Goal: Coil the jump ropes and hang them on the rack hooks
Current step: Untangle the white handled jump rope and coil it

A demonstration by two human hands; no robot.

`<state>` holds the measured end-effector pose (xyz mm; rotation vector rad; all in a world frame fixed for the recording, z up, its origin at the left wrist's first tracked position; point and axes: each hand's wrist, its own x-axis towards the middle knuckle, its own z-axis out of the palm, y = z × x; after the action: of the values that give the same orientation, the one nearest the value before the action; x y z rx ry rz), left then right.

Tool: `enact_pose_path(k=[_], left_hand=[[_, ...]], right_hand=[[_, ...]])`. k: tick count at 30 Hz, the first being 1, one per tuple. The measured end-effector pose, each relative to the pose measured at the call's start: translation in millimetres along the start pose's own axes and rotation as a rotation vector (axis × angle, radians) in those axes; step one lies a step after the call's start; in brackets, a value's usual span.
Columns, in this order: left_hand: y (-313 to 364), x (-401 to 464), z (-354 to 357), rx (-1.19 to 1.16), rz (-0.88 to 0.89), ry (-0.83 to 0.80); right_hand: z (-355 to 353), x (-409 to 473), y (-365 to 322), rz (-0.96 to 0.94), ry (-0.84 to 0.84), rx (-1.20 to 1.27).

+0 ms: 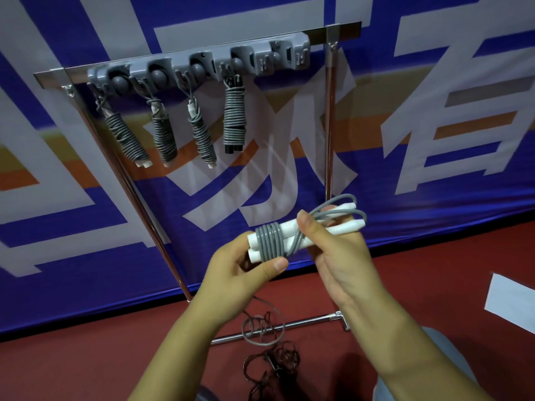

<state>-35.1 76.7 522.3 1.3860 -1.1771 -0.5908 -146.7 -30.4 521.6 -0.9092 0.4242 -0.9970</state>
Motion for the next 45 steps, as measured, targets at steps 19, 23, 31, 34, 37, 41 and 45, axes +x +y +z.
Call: enact_pose_path(k=[19, 23, 31, 34, 37, 41, 45], left_hand=[[2.3, -4.4, -7.6, -0.064, -0.012, -0.101], [6.0, -3.8, -17.4, -0.129, -0.087, -0.198], [13.6, 1.6, -19.6, -0.305, -0.141, -0.202], [13.8, 3.2, -21.9, -0.5, -0.222, -0.303], [12.2, 4.1, -21.3, -0.484, -0.291, -0.342], [8.9, 2.7, -21.1, -0.52, -0.282, -0.319], [6.5, -0.3, -23.1, -0.638, -0.212, -0.23]], right_hand=[[-27.3, 18.4, -58.8, -0.271, -0.538, -1.38], [-23.5, 15.3, -76.6, -0.095, -0.813, -1.396], [-29.6, 5.2, -75.6, 0.025, -0.732, -0.876], [-32.2, 7.1, -73.1, 0.047, -0.678, -0.732], [-34.6, 11.6, -69.8, 0.077, -0.658, -0.718], [-34.7, 15.6, -65.9, 0.114, -0.579, -0.688], [-32.2, 16.4, -60.7, 0.146, -0.492, -0.708]])
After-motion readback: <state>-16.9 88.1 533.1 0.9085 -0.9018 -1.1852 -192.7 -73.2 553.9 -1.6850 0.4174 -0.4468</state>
